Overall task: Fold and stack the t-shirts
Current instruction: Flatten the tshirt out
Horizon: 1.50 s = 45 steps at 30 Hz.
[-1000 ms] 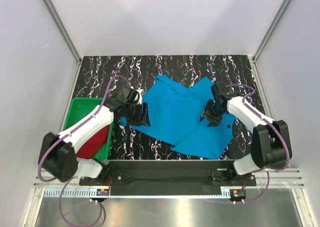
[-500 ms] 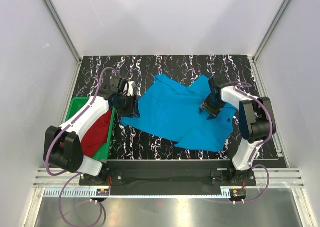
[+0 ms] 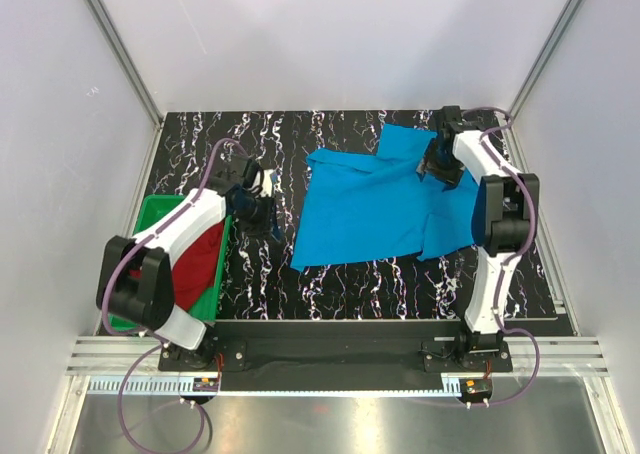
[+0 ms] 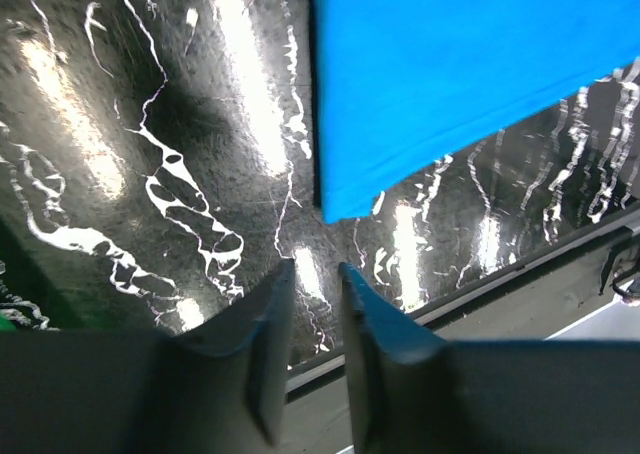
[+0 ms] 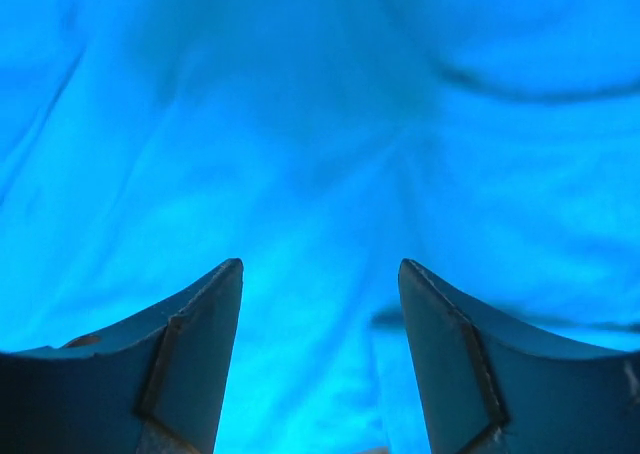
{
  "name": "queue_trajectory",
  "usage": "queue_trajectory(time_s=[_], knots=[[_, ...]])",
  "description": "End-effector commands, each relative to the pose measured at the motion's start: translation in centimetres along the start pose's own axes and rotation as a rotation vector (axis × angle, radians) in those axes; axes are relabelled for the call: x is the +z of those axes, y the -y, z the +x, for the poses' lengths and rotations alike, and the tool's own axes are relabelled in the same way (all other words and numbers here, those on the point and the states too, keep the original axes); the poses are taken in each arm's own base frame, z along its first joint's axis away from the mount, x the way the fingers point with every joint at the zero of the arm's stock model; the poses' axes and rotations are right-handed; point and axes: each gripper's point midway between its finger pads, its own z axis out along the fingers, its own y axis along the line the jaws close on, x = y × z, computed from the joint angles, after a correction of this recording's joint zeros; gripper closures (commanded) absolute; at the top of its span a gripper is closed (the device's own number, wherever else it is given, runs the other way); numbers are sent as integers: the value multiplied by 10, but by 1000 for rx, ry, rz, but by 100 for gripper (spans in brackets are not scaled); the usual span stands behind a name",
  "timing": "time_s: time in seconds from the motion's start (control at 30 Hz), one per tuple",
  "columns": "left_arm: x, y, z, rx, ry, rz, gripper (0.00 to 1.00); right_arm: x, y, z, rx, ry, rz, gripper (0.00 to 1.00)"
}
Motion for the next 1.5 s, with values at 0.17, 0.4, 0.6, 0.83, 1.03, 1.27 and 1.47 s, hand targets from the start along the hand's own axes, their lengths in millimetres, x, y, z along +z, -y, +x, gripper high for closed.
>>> queue_trajectory(time_s=[0.17, 0.4, 0.6, 0.83, 1.03, 1.27, 1.47], knots=[[47, 8, 27, -126, -95, 121, 55, -75, -17, 97, -46, -109, -265, 29], [76, 20, 15, -172, -99, 185, 48, -99, 11, 111, -109, -74, -228, 29], [107, 11, 20, -215, -168, 154, 66, -118, 10, 118, -78, -53, -286, 29], [41, 11, -18, -56, 68, -85, 100, -129, 16, 125, -81, -54, -294, 29], [68, 120, -11, 322, -63, -165, 99, -127, 23, 126, -76, -51, -276, 28], [39, 102, -13, 280, 1, -159, 25, -125, 45, 121, 21, -90, -309, 27], [54, 117, -1, 191, -49, 139, 50, -120, 50, 129, 18, -101, -305, 27]])
